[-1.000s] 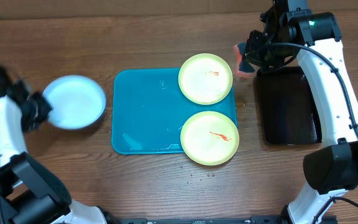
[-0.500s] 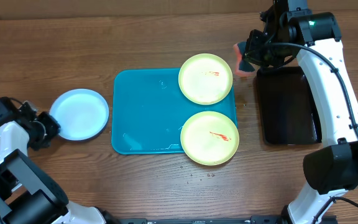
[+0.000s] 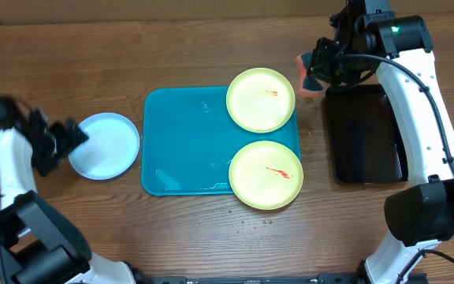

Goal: Clean dirty plates on tray and stack at the side
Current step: 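Release the white plate and move the left gripper to the upper yellow plate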

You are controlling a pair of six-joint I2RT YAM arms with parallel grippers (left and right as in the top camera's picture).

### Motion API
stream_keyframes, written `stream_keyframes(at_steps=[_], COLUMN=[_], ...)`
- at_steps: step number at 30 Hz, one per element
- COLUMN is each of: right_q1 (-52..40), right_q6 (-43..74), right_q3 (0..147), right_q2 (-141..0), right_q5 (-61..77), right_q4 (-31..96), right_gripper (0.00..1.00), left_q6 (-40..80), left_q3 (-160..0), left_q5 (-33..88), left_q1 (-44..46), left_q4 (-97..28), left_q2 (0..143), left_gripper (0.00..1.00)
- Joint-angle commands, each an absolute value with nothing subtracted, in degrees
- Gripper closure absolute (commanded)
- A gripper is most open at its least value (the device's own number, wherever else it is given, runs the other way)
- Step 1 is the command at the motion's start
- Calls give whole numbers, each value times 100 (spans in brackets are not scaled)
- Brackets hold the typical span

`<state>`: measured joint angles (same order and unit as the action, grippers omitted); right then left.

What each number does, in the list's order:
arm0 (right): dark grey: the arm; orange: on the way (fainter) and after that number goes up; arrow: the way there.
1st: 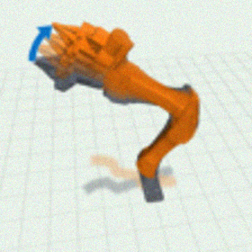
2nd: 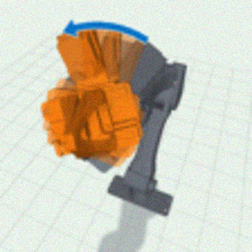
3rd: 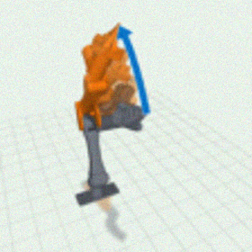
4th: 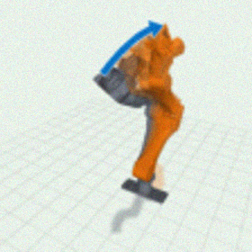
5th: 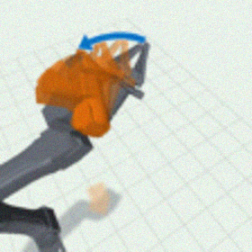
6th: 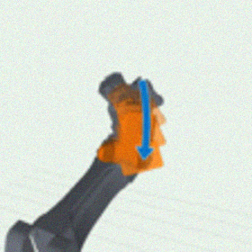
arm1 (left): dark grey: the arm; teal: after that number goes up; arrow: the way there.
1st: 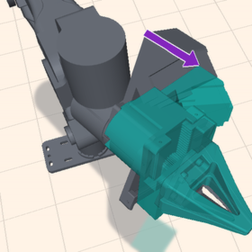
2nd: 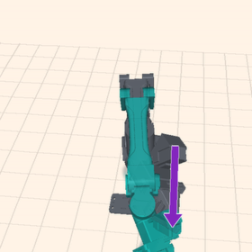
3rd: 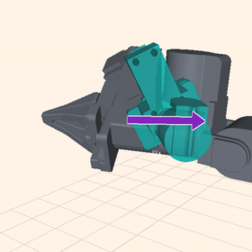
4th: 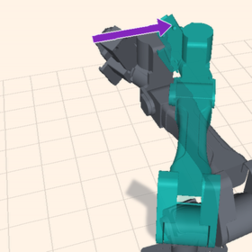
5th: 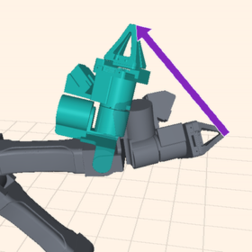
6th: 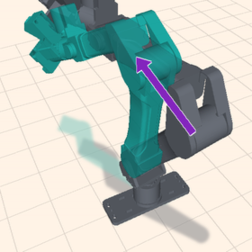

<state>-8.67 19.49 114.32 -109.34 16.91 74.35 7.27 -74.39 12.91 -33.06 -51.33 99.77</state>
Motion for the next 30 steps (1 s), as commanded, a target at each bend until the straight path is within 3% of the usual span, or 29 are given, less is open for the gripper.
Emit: stream_keyframes(at_steps=[1, 15, 30], right_q1=[-849, -827, -827], right_q6=[1946, 1946, 1951], right_q3=[11483, 11483, 11483], right_q2=[-10914, -10914, -10914], right_q5=[1653, 1653, 1651], right_q4=[7367, 7384, 7391], right_gripper=[96, 96, 96], left_q6=[600, 1769, 2333], left_q3=[-8350, -8621, -8621], left_q5=[1142, 1092, 1291], left_q1=[-2338, 707, 1098], left_q4=[-5378, -4355, -3868], left_q2=[9845, 10173, 10940], left_gripper=[2, 0, 0])
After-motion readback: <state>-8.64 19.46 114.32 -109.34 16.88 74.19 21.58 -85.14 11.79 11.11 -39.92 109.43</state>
